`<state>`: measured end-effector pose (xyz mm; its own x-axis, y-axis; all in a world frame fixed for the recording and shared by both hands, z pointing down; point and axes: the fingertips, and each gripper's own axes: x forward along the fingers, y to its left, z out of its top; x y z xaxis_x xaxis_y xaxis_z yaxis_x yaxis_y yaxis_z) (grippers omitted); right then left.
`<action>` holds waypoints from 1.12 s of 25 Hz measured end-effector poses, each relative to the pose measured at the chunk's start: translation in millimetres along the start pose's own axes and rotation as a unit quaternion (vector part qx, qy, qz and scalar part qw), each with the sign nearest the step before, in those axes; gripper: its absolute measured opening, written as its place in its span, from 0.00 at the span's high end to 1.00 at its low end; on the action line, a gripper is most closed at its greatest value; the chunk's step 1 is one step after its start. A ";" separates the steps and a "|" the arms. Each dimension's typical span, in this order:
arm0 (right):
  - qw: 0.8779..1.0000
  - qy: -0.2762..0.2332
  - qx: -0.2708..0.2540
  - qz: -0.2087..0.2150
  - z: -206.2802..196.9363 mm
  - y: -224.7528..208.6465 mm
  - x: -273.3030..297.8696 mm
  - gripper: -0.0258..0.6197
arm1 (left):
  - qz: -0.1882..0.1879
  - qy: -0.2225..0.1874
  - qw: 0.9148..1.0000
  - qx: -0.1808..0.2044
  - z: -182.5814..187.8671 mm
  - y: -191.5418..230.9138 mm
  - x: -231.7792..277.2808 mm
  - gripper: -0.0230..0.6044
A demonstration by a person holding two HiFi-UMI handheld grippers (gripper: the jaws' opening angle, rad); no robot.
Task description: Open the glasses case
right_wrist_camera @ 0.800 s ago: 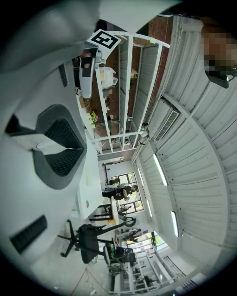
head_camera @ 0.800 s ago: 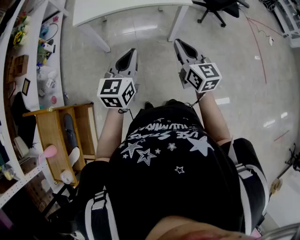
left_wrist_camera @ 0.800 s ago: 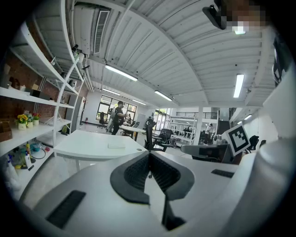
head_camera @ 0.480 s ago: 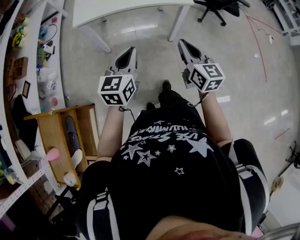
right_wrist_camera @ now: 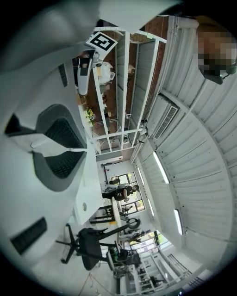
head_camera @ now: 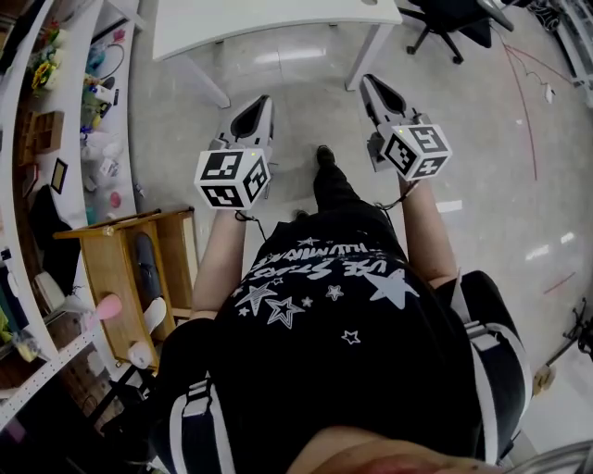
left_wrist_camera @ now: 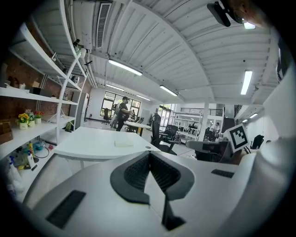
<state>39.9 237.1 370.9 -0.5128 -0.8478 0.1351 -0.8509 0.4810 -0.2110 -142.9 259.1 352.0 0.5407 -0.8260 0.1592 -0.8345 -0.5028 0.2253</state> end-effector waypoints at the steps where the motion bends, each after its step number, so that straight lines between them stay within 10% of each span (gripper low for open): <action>1: 1.000 -0.001 0.001 0.001 1.6 -5.3 7.4 0.95 | 0.000 0.001 1.000 0.000 1.4 3.3 8.1 0.94; 28: 0.997 0.059 0.006 0.058 25.3 -172.8 185.5 0.94 | 0.045 0.044 0.998 -0.008 26.2 50.0 235.4 0.94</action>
<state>94.7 -8.9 407.9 -0.6180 -0.7544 0.2213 -0.7841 0.5707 -0.2438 -60.2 32.9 375.5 0.4708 -0.8421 0.2632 -0.8790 -0.4222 0.2218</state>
